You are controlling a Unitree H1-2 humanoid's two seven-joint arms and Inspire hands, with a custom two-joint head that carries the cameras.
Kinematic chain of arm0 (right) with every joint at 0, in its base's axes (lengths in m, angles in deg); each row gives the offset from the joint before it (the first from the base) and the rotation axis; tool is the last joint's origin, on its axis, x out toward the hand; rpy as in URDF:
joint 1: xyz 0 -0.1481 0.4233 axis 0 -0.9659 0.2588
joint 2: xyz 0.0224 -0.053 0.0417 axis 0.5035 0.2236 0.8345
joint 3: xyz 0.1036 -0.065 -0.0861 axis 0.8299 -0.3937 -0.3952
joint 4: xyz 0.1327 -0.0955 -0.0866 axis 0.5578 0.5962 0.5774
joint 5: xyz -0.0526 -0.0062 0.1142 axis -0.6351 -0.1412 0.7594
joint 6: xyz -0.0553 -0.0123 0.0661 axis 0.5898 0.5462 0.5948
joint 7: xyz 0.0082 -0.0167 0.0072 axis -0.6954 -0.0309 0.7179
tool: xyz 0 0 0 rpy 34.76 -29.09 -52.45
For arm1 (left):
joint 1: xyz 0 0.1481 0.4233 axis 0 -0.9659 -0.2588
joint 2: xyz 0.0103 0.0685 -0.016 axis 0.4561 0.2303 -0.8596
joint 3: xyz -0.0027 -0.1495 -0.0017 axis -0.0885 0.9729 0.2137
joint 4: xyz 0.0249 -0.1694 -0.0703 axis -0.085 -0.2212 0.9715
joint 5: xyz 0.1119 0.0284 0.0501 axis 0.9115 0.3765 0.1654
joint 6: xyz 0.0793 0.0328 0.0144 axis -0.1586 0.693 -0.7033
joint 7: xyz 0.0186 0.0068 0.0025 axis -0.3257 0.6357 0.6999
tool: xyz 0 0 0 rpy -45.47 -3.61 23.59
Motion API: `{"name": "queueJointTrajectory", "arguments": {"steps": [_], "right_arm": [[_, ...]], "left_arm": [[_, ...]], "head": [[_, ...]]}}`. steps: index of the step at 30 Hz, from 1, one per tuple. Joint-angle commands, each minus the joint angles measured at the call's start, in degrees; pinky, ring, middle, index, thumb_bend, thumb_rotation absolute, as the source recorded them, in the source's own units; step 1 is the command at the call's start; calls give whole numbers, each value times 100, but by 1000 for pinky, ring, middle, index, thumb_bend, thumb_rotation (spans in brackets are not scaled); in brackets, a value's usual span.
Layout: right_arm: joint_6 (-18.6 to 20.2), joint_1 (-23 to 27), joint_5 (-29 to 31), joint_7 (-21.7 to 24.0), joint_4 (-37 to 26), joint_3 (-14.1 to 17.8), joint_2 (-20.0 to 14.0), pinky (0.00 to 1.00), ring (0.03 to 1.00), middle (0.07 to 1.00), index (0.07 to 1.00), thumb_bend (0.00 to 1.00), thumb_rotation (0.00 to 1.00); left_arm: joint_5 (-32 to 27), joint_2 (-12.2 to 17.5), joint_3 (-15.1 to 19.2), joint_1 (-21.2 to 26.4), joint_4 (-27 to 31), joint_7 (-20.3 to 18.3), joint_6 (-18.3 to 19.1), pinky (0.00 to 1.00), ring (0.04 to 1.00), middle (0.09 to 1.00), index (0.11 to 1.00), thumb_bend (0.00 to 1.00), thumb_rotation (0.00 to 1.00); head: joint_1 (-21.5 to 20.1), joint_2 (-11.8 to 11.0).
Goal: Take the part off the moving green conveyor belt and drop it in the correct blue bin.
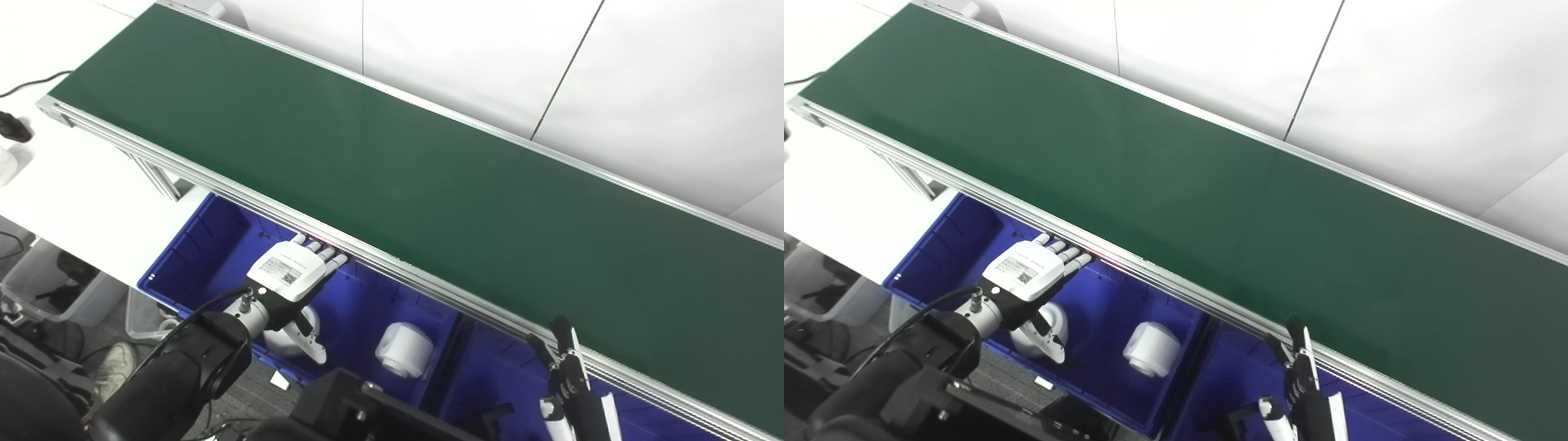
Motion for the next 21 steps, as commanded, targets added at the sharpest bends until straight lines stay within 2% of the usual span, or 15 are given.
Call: {"name": "queueJointTrajectory", "arguments": {"steps": [1, 3, 4, 5, 6, 8, 12, 17, 21], "right_arm": [[-17, -22, 18, 19, -149, -31, 45, 940, 902, 994, 1000, 823, 830], [-40, -24, 33, 25, -125, -45, 61, 943, 905, 995, 1000, 820, 821], [-52, -23, 38, 27, -113, -51, 68, 950, 907, 995, 1000, 820, 814], [-58, -19, 35, 24, -92, -59, 80, 953, 908, 995, 1000, 819, 812], [-62, -17, 31, 22, -78, -63, 88, 961, 909, 995, 1000, 824, 807], [-70, -6, 22, 18, -31, -82, 117, 962, 908, 996, 1000, 822, 801], [-68, 11, -52, -21, 43, -116, 192, 943, 905, 999, 1000, 827, 805], [-111, 53, -103, -31, 139, -143, 259, 933, 911, 1000, 1000, 820, 805], [-206, 95, -131, -50, 252, -155, 288, 925, 920, 1000, 1000, 816, 806]], "left_arm": [[-395, 52, 127, -48, 353, 457, -144, 1000, 937, 969, 993, 1000, 690], [-989, -5, 259, -108, 607, 856, -352, 974, 909, 939, 965, 1000, 676], [-1280, -42, 323, -135, 734, 1028, -449, 922, 884, 916, 934, 1000, 702], [-1676, -169, 371, -160, 1047, 1187, -547, 905, 876, 908, 923, 1000, 710], [-1949, -256, 400, -178, 1261, 1296, -616, 802, 819, 853, 863, 1000, 730], [-2453, -505, 347, -126, 1862, 1351, -676, 711, 757, 785, 789, 965, 727], [-2960, -858, 258, 133, 2531, 1135, -634, 644, 705, 729, 730, 917, 675], [-3039, -1257, 193, 699, 3070, 577, -469, 588, 664, 691, 694, 914, 699], [-3173, -1411, 241, 905, 3249, 282, -446, 578, 664, 695, 687, 901, 669]], "head": [[-50, -16], [-139, -32], [-154, -34], [-217, -45], [-217, -45], [-326, -78], [-424, -134], [-475, -192], [-598, -244]]}}
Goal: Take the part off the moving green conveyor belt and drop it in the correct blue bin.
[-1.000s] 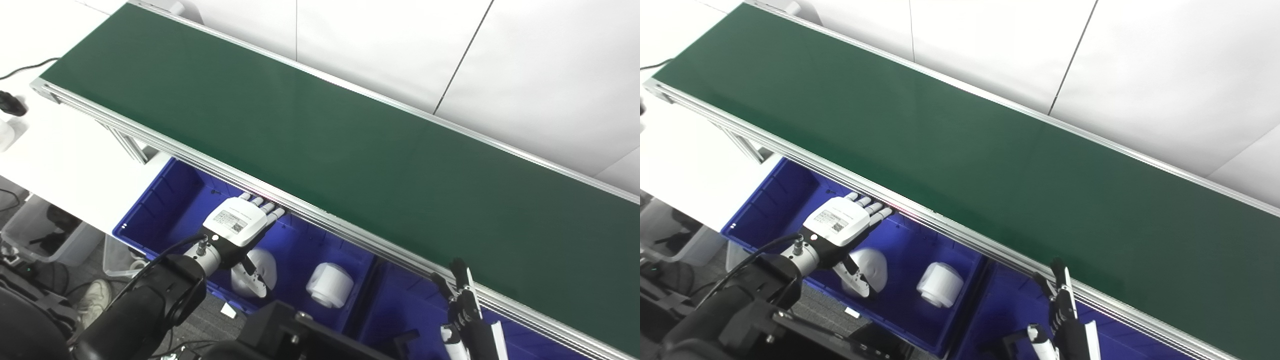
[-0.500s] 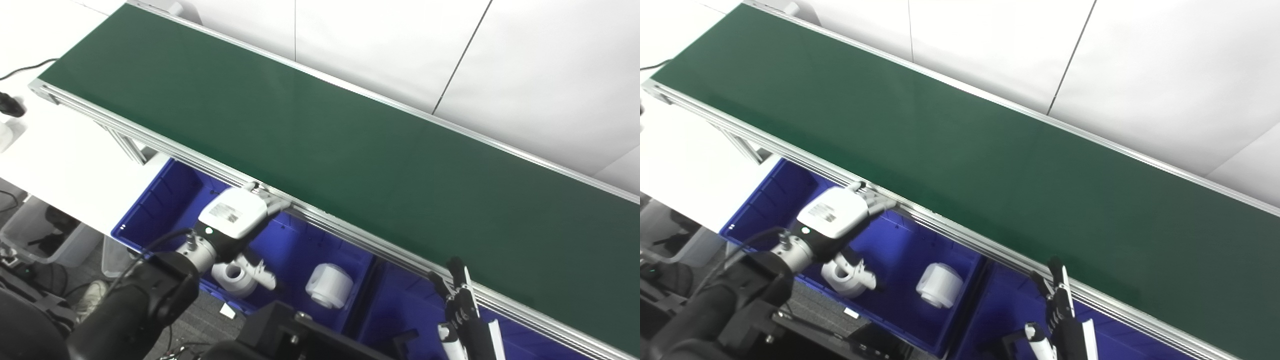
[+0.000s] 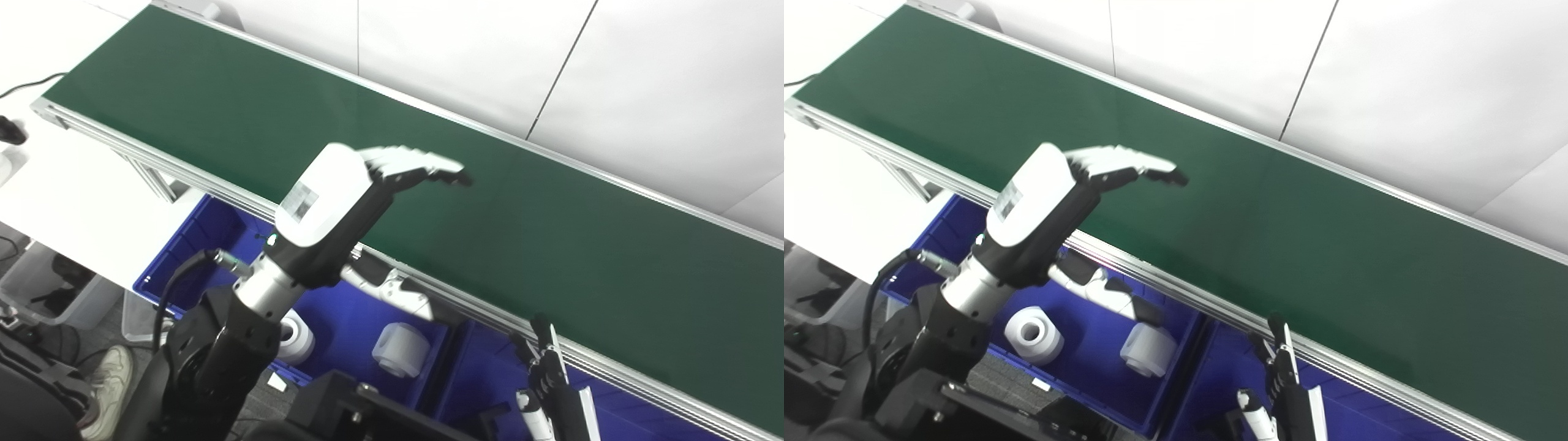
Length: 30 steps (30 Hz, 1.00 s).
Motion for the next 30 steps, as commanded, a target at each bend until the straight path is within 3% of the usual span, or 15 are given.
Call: {"name": "queueJointTrajectory", "arguments": {"steps": [1, 3, 8, 10, 11, 13, 17, 23, 30], "right_arm": [[-238, 39, 16, -12, 21, -44, 78, 924, 924, 1000, 1000, 813, 802], [-299, 60, -21, -35, 88, -63, 114, 923, 929, 1000, 1000, 807, 797], [-433, 116, -192, -165, 290, -149, 258, 953, 930, 1000, 1000, 796, 777], [-466, 127, -351, -250, 367, -198, 321, 958, 939, 1000, 1000, 800, 781], [-479, 129, -448, -300, 399, -222, 350, 966, 957, 1000, 1000, 801, 803], [-530, 130, -611, -401, 508, -295, 427, 988, 985, 1000, 1000, 806, 816], [-691, 130, -1063, -750, 776, -399, 620, 1000, 1000, 1000, 1000, 839, 833], [-1025, 199, -1664, -1365, 1306, -516, 905, 1000, 1000, 1000, 1000, 823, 835], [-1036, 224, -1724, -1614, 1574, -640, 1109, 1000, 1000, 1000, 1000, 803, 832]], "left_arm": [[-123, -34, 17, 40, 132, -71, -23, 581, 669, 698, 694, 901, 668], [-234, -57, 22, 28, -8, -14, -100, 584, 673, 701, 706, 906, 673], [-1056, -152, -31, -100, -859, 293, -238, 607, 739, 804, 805, 995, 783], [-1268, -167, -131, -145, -1418, 331, -298, 712, 826, 871, 873, 1000, 836], [-1328, -157, -194, -164, -1683, 343, -331, 786, 906, 943, 948, 1000, 874], [-1395, -114, -343, -275, -2354, 408, -462, 835, 967, 987, 990, 1000, 914], [-1474, 23, -594, -474, -3742, 823, -1210, 848, 991, 1000, 1000, 1000, 942], [-1329, 354, -777, -289, -5024, 1295, -2269, 916, 1000, 1000, 1000, 1000, 968], [-1278, 654, -966, -117, -5397, 1512, -2545, 966, 1000, 1000, 1000, 1000, 976]], "head": [[-150, -14], [-328, -20], [-911, -125], [-1230, -190], [-1285, -200], [-1837, -313], [-2541, -482], [-3214, -736], [-3620, -863]]}}
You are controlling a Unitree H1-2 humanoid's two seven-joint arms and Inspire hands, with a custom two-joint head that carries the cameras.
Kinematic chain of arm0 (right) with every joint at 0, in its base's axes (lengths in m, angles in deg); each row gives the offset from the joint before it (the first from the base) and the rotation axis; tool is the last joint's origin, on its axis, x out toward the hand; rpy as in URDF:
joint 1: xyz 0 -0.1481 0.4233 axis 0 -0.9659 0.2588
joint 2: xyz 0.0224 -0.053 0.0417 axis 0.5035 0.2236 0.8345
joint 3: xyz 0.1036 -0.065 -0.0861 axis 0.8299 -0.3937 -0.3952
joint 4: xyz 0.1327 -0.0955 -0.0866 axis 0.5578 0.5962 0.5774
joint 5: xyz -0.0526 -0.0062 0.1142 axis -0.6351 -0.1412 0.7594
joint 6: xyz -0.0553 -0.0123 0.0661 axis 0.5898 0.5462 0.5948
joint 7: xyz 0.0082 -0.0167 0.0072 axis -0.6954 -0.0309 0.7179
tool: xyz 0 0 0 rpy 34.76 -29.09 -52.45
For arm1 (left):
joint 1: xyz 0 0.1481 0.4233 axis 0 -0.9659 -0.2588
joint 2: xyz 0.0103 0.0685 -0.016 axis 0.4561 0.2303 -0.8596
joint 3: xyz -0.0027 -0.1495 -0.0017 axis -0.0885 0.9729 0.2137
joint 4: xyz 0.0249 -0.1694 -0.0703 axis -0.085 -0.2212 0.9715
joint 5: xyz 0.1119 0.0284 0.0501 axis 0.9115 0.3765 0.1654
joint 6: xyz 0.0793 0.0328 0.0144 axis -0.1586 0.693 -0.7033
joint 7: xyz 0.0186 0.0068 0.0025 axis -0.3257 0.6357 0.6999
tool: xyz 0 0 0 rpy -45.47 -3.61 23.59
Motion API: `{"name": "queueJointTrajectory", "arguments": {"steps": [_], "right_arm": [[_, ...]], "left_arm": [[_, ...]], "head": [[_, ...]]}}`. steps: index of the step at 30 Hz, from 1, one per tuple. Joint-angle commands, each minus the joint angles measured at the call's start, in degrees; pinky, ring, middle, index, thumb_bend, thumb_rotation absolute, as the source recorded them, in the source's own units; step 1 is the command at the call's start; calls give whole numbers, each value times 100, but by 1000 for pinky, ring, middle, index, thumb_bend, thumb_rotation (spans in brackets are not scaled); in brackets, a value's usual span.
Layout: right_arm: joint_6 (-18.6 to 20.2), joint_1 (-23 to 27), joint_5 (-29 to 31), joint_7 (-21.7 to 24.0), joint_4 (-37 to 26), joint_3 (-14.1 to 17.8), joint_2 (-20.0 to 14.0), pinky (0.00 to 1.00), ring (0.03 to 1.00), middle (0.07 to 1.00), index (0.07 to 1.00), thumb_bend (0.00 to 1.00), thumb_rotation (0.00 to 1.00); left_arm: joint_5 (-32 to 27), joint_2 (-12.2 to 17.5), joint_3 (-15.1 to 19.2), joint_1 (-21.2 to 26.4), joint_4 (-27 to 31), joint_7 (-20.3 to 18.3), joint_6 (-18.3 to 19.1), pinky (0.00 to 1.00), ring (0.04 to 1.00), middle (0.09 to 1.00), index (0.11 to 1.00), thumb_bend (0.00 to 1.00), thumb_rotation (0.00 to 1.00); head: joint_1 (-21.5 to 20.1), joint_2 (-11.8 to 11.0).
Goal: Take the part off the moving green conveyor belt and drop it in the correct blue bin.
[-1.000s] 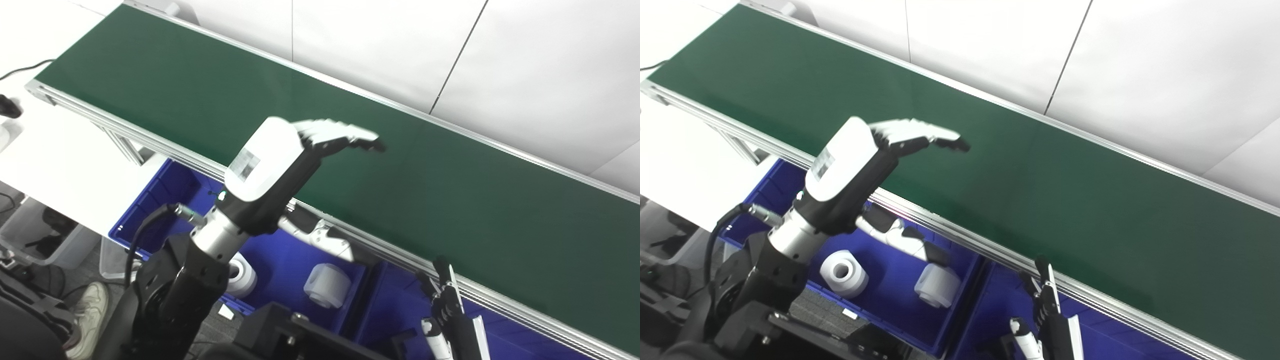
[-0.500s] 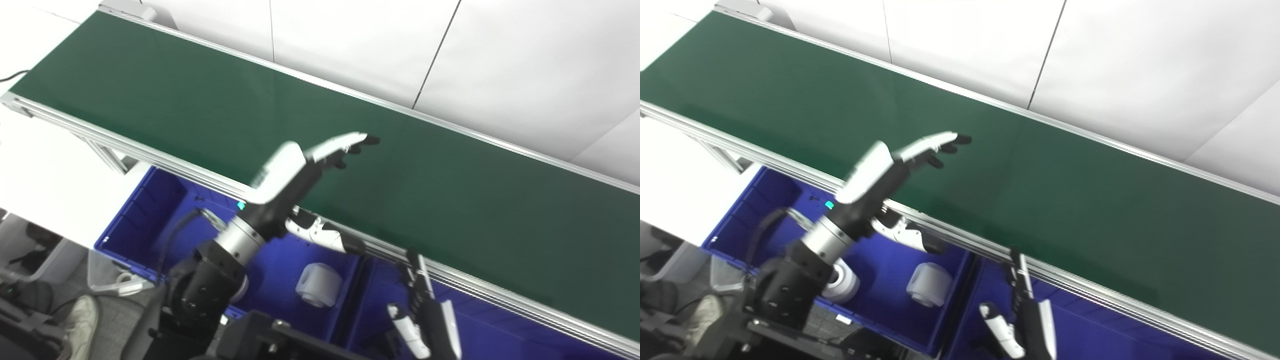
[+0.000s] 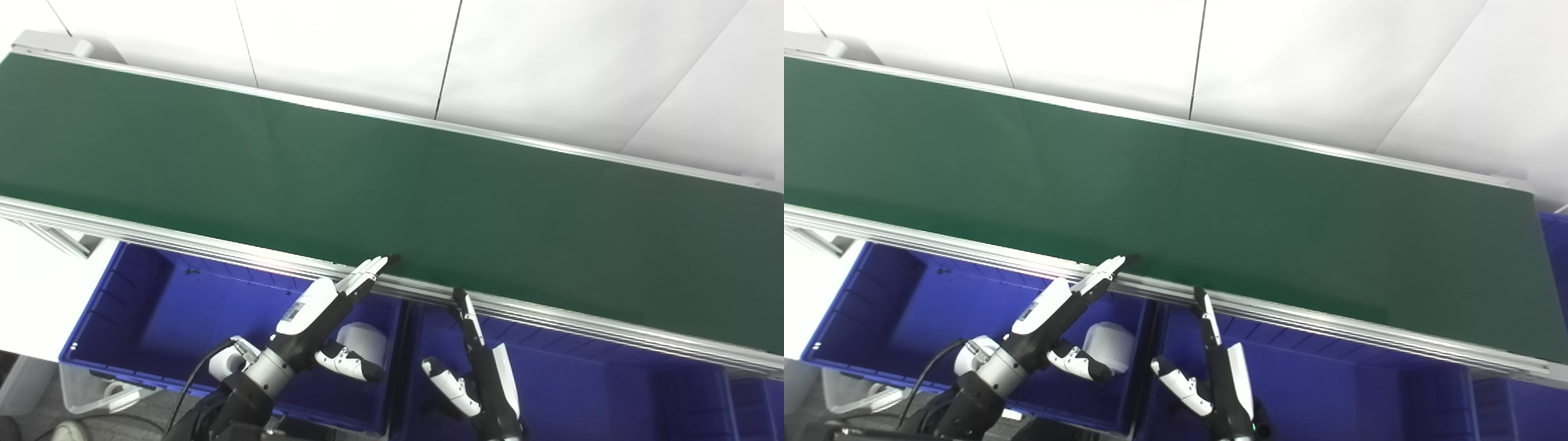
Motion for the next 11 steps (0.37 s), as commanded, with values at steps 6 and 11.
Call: {"name": "queueJointTrajectory", "arguments": {"steps": [6, 11], "right_arm": [[-233, -65, -218, -241, 110, -361, 510, 1000, 1000, 1000, 1000, 814, 857], [-259, -109, -195, -263, 95, -388, 491, 1000, 1000, 1000, 1000, 804, 848]], "left_arm": [[9, 142, -90, -45, 180, -35, 60, 972, 1000, 1000, 1000, 1000, 968], [8, 167, -162, -47, 198, 44, -21, 987, 1000, 1000, 1000, 1000, 953]], "head": [[-17, 33], [-33, -9]]}}
